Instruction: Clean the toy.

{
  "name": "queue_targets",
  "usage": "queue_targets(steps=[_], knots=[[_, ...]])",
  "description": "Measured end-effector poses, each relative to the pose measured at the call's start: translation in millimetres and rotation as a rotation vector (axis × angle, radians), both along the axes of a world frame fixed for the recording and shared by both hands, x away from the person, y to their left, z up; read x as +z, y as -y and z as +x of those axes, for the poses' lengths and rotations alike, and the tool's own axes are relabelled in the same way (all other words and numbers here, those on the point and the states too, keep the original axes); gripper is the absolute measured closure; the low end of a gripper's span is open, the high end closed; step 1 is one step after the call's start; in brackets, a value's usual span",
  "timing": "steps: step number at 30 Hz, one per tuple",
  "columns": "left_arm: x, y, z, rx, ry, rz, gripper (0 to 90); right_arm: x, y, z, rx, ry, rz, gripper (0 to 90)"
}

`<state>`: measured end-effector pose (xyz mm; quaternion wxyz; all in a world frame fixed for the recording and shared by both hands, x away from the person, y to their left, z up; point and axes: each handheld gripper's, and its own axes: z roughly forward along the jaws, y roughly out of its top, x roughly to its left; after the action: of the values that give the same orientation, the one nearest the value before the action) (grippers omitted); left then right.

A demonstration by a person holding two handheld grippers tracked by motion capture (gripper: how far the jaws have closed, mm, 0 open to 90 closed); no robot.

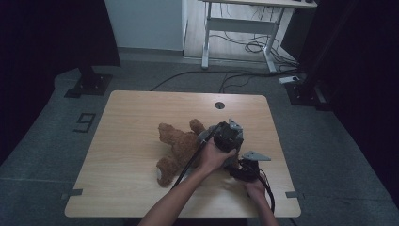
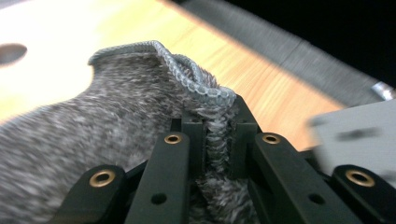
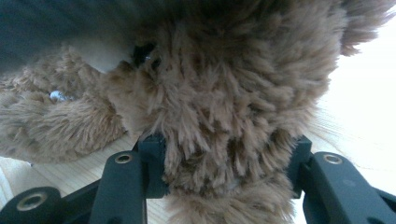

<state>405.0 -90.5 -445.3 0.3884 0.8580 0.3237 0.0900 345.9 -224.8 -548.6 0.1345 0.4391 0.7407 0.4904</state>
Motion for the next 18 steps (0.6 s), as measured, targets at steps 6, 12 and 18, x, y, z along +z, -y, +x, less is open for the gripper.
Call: queue_targets(steps=[6, 12, 18], knots=[[-5.6, -13.2, -0.3, 0.018, 0.032, 0.003, 80.5, -0.5, -1.0, 0.1, -0.002, -0.002, -0.011, 49.9], [-2.1, -45.7, -3.0, 0.071, 0.023, -0.067, 80.5, -0.9, -1.9, 0.1, -0.003, 0.0, -0.012, 49.9], [-1.5, -74.3, -4.2, 0.124, 0.048, -0.054, 80.4, -1.7, -2.6, 0.0, -0.002, -0.003, -0.014, 49.9]])
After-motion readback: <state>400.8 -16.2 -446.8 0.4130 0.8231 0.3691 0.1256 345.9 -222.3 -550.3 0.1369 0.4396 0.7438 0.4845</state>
